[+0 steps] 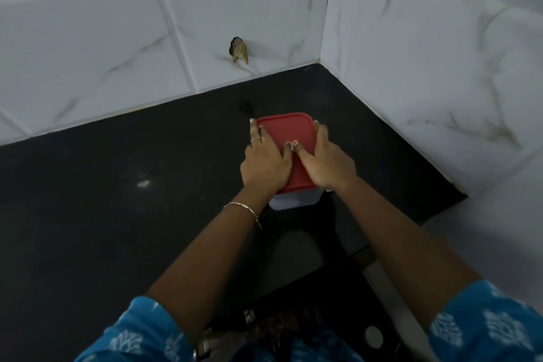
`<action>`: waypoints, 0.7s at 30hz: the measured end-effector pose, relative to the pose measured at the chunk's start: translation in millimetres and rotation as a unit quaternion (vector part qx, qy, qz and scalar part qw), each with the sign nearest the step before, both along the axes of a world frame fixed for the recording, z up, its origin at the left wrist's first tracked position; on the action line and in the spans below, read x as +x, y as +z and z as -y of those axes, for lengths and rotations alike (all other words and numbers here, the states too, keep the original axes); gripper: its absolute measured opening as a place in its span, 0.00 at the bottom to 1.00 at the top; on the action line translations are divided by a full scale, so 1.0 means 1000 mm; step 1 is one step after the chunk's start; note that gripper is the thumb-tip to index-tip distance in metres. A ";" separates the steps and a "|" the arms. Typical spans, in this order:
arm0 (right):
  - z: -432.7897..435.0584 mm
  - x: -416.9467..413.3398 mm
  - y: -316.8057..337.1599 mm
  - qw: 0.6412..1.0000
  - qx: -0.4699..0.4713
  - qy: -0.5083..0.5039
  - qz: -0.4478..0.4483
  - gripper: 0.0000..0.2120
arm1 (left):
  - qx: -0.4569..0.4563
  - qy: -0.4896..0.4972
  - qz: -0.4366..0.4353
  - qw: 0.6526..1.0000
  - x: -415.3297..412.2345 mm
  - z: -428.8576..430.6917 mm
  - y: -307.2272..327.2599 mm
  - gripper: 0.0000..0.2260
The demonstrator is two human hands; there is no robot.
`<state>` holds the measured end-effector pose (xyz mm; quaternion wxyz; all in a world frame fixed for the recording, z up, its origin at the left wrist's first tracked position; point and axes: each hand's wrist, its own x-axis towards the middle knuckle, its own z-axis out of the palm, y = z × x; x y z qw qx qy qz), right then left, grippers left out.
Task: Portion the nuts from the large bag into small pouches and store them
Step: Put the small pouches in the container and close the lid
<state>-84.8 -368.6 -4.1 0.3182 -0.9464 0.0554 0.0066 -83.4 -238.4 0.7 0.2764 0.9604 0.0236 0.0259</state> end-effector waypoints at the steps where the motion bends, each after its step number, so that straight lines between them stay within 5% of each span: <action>1: -0.001 0.000 0.001 1.000 -0.006 -0.002 -0.001 0.33 | -0.009 -0.001 0.000 1.000 0.000 -0.001 0.000 0.32; 9: -0.005 0.006 0.005 0.992 0.085 -0.062 -0.070 0.25 | -0.257 0.085 0.020 0.962 -0.027 -0.022 -0.006 0.35; 15: -0.039 0.008 0.006 0.969 0.200 -0.095 -0.111 0.21 | -0.386 0.259 0.049 0.884 -0.062 -0.040 -0.022 0.38; 21: -0.093 0.012 0.005 0.890 0.414 -0.129 -0.139 0.14 | -0.491 0.328 0.010 0.807 -0.057 -0.056 -0.018 0.37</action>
